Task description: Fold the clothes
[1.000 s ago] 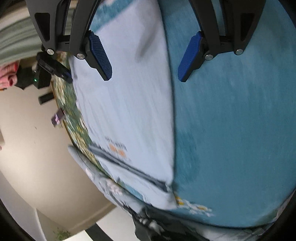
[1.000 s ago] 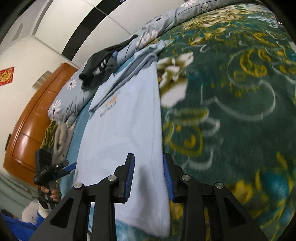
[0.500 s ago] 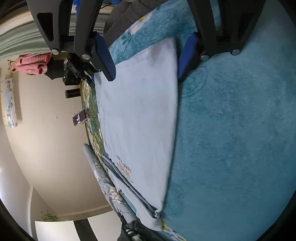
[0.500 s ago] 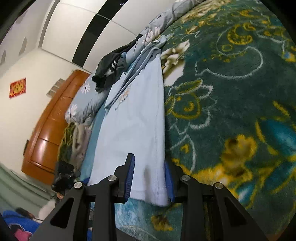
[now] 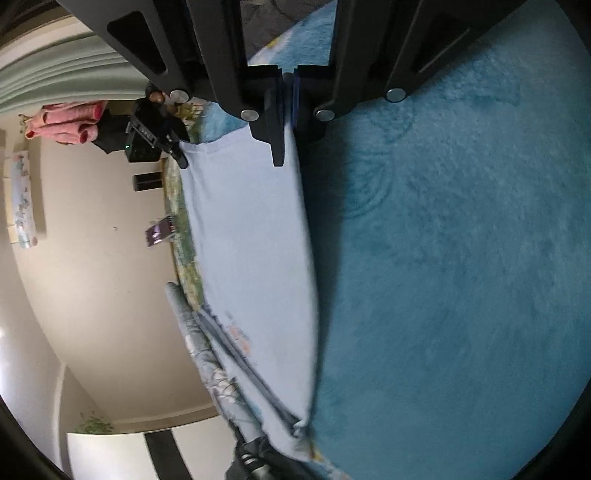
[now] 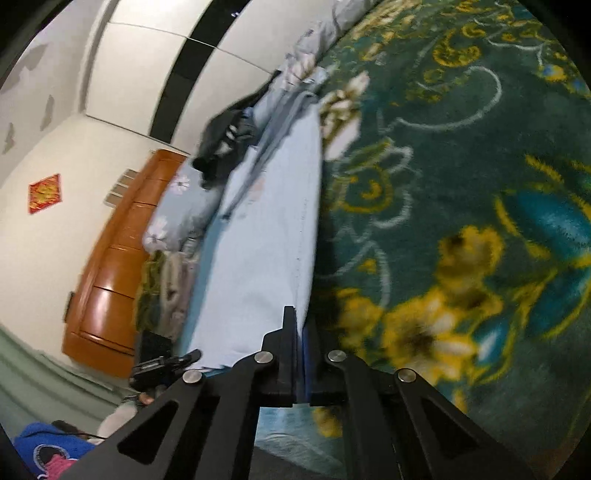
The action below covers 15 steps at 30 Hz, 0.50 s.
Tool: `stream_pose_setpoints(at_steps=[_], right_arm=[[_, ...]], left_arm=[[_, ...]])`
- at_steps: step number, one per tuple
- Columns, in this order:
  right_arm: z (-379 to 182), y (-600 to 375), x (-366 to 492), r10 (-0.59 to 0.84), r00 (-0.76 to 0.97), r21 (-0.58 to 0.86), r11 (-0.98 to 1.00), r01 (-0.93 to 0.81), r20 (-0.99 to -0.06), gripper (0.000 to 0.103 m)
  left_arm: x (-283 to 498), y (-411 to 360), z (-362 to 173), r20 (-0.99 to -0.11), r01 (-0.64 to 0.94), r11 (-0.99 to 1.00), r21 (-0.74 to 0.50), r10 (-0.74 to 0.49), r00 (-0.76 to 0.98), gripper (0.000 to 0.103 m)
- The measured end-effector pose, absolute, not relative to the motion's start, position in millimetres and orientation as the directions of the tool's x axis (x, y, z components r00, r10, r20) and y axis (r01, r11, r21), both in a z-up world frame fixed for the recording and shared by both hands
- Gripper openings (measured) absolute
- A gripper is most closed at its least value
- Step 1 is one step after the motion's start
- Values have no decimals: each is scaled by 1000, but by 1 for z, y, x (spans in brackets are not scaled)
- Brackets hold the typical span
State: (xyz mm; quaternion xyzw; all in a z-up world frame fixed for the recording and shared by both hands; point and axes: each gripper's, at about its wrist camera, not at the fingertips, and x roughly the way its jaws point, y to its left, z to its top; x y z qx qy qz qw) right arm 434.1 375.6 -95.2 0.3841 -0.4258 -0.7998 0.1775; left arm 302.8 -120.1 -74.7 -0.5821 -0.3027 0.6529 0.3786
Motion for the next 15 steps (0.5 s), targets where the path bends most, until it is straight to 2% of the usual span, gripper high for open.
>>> stream_pose_setpoints(at_steps=[3, 6, 9, 15], right_arm=[[-81, 372, 442, -625, -656, 827, -563, 2, -423, 2], [-77, 365, 456, -655, -663, 860, -509, 35, -361, 2], [-67, 365, 462, -666, -686, 885, -460, 69, -293, 2], [-7, 375, 418, -650, -738, 859, -470, 206, -179, 2]], left_arm=[[308, -127, -58, -546, -205, -545, -813, 836, -53, 2], [318, -138, -49, -516, -207, -515, -832, 855, -56, 2], [312, -143, -31, -456, -236, -461, -855, 886, -80, 2], [248, -128, 36, -329, -410, -378, -830, 926, -186, 2]])
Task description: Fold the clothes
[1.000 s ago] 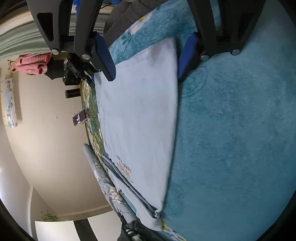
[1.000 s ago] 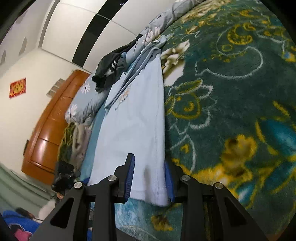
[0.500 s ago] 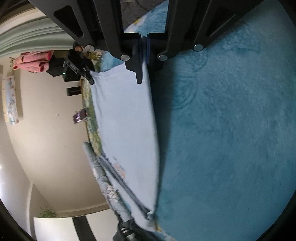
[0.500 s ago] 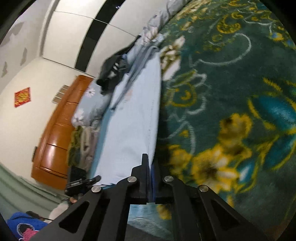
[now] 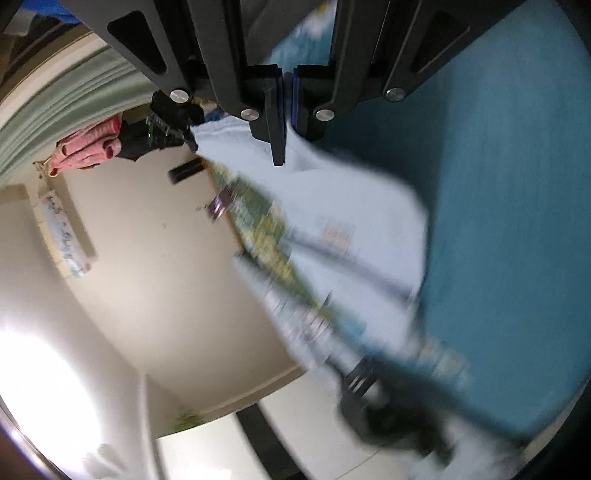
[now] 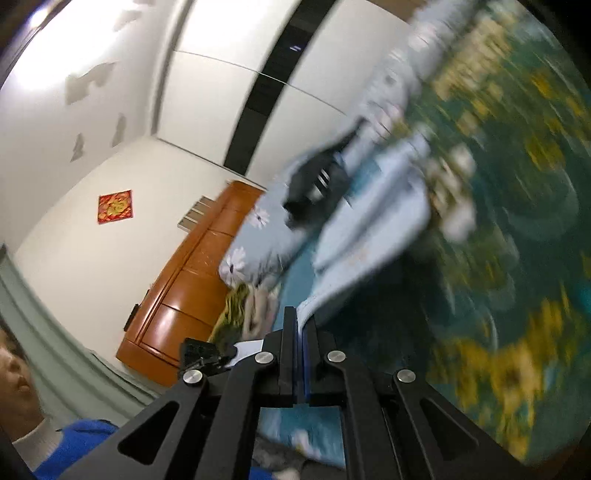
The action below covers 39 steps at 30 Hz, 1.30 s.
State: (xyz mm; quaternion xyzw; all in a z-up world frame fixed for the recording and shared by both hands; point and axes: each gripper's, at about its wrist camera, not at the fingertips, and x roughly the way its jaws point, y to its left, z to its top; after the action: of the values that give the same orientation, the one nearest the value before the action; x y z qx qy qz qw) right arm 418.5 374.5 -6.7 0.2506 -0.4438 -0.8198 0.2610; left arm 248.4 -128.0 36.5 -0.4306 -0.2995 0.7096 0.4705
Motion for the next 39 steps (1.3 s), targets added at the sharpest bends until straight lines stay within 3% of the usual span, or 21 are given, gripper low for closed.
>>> stream_pose_setpoints(at_steps=[5, 12, 22, 27, 29, 31, 33, 35, 39], right_arm=[[10, 388, 342, -604, -776, 862, -476, 171, -180, 2], [-8, 412, 235, -531, -786, 865, -502, -8, -315, 2], [-50, 429, 128, -492, -733, 835, -516, -189, -470, 2], [-75, 436, 104, -502, -720, 853, -461, -246, -479, 5], [-80, 438, 102, -508, -719, 860, -442, -254, -474, 5], [-79, 439, 102, -514, -724, 866, -441, -236, -459, 5], [-73, 442, 105, -512, -741, 874, -439, -209, -434, 11], [-67, 448, 109, -492, -764, 876, -440, -196, -418, 47], [-60, 459, 123, -453, -780, 862, -461, -209, -431, 47]], left_arm=[[165, -98, 44, -340, -421, -416, -806, 908, -245, 3], [65, -67, 0, -355, -266, -419, -868, 899, -257, 3], [-19, -43, -39, -455, -131, -499, -857, 851, -264, 3], [-44, -33, -63, -465, -50, -491, -870, 849, -252, 5], [-48, -33, -68, -438, -26, -460, -888, 861, -259, 9], [-49, -36, -67, -395, -26, -418, -908, 874, -283, 31], [-49, -40, -65, -349, -28, -375, -927, 885, -308, 48], [-49, -46, -60, -311, -36, -341, -939, 891, -331, 52], [-44, -51, -51, -365, -71, -412, -908, 864, -346, 52]])
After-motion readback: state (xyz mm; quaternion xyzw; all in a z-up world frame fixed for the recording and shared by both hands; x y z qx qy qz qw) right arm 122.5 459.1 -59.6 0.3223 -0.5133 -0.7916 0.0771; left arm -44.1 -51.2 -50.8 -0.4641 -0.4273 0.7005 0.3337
